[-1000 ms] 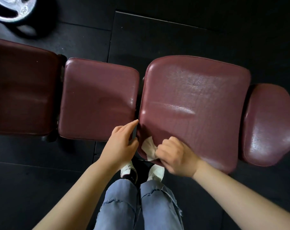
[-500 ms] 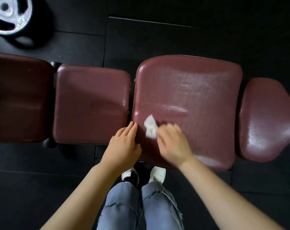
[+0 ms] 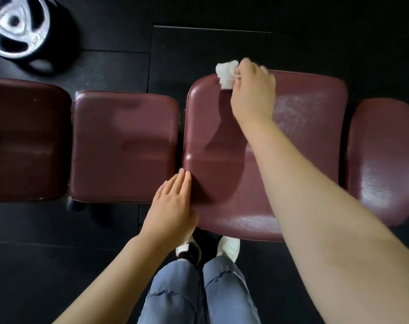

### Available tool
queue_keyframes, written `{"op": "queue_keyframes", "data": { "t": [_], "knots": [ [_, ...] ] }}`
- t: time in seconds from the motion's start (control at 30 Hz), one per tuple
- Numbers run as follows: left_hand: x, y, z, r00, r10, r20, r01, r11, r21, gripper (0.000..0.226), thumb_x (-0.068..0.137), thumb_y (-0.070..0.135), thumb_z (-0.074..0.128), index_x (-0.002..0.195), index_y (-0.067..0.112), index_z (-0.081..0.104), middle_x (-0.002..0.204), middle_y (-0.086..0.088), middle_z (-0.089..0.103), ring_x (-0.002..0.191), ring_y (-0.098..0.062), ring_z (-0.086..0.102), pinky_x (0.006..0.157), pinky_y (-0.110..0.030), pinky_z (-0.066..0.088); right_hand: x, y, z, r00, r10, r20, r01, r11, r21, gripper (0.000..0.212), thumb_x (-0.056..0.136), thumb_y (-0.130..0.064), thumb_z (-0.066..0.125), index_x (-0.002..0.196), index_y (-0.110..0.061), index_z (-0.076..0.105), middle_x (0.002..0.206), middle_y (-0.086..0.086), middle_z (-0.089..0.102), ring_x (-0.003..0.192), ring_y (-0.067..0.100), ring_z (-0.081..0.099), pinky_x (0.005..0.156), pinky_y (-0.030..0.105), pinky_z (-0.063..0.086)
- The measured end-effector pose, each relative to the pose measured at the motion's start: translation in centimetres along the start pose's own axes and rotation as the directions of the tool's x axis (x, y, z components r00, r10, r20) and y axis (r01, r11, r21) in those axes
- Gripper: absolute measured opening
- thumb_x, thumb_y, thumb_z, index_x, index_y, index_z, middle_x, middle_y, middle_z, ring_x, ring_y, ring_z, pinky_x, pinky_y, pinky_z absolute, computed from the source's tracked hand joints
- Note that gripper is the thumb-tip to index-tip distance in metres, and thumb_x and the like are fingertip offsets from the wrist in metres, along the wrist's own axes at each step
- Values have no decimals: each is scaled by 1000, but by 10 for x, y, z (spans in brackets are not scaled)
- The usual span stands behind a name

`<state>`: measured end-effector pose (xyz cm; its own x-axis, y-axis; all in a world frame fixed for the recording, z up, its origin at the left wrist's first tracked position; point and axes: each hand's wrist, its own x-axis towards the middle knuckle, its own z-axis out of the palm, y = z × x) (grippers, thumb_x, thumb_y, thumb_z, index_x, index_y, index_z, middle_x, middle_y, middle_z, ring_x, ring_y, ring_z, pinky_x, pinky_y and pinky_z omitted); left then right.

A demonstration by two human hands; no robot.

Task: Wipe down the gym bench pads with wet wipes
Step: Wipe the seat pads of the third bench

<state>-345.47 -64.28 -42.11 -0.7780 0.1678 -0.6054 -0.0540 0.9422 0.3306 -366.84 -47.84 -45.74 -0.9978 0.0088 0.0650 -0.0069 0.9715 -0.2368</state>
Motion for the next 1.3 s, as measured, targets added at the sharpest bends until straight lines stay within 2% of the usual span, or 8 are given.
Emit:
{"op": "queue_keyframes", "data": {
  "t": [0.1, 0.23, 0.33, 0.47, 0.6, 0.93, 1.13, 1.3],
  "knots": [
    [1, 3, -4, 999, -39, -2, 39, 997, -74, 82, 89, 22, 51, 158, 12, 7, 166, -6, 5, 153, -17, 2, 122, -31, 5, -117, 12, -22, 979, -137, 152, 115, 983, 145, 12, 79, 1, 61, 89, -7, 61, 82, 13, 60, 78, 36, 57, 71, 44, 43],
    [3, 8, -7, 997, -73, -25, 70, 992, -108, 76, 89, 19, 55, 156, 6, 22, 164, -10, 19, 152, -23, 12, 123, -35, 16, -273, 46, -58, 900, -177, 398, 74, 963, 261, 19, 76, -1, 61, 82, -18, 57, 73, -6, 52, 72, 21, 45, 67, 39, 44],
    [5, 10, -7, 995, -77, -58, 72, 993, -93, 72, 88, 18, 58, 153, 4, 29, 161, -11, 26, 150, -26, 18, 121, -34, 16, -247, 53, -47, 914, -233, 333, 167, 962, 217, 19, 73, 0, 62, 79, -17, 53, 69, -1, 51, 67, 25, 46, 65, 37, 33],
    [5, 10, -7, 993, -101, -67, 95, 991, -92, 73, 90, 21, 59, 154, 7, 27, 162, -8, 25, 150, -25, 17, 120, -34, 17, -92, 40, -14, 956, -256, 141, 240, 963, 125, 11, 80, -11, 48, 85, -7, 57, 80, 13, 60, 78, 35, 55, 70, 42, 36],
    [5, 14, -2, 991, -115, -74, 111, 992, -56, 75, 90, 21, 58, 155, 7, 24, 162, -10, 24, 150, -26, 17, 120, -37, 19, 8, 33, -5, 993, -115, 28, 116, 993, -15, 25, 80, -9, 50, 103, -10, 60, 94, 9, 66, 90, 34, 58, 73, 38, 33],
    [2, 31, -5, 992, -64, -112, 52, 993, -107, 71, 89, 19, 59, 153, 9, 32, 161, -6, 27, 148, -25, 22, 121, -40, 21, -286, 75, -58, 936, -57, 348, -20, 976, 215, 26, 73, 7, 68, 82, -15, 58, 71, -1, 56, 69, 28, 50, 67, 38, 38],
    [3, 32, -2, 992, -54, -116, 37, 989, -146, 72, 88, 17, 63, 153, 15, 33, 162, -3, 26, 146, -26, 23, 118, -38, 22, -73, 64, -20, 992, -95, 81, 81, 984, 157, 13, 80, -8, 51, 90, -4, 59, 87, 16, 62, 84, 37, 56, 72, 41, 34],
    [-1, 33, 3, 991, -48, -122, 32, 991, -133, 72, 86, 12, 64, 152, 16, 36, 162, -3, 26, 144, -28, 25, 116, -38, 24, 2, 63, -9, 991, 130, 37, -131, 990, 46, 34, 88, -10, 51, 121, -9, 55, 107, 8, 66, 102, 32, 57, 85, 40, 38]
  ]
}}
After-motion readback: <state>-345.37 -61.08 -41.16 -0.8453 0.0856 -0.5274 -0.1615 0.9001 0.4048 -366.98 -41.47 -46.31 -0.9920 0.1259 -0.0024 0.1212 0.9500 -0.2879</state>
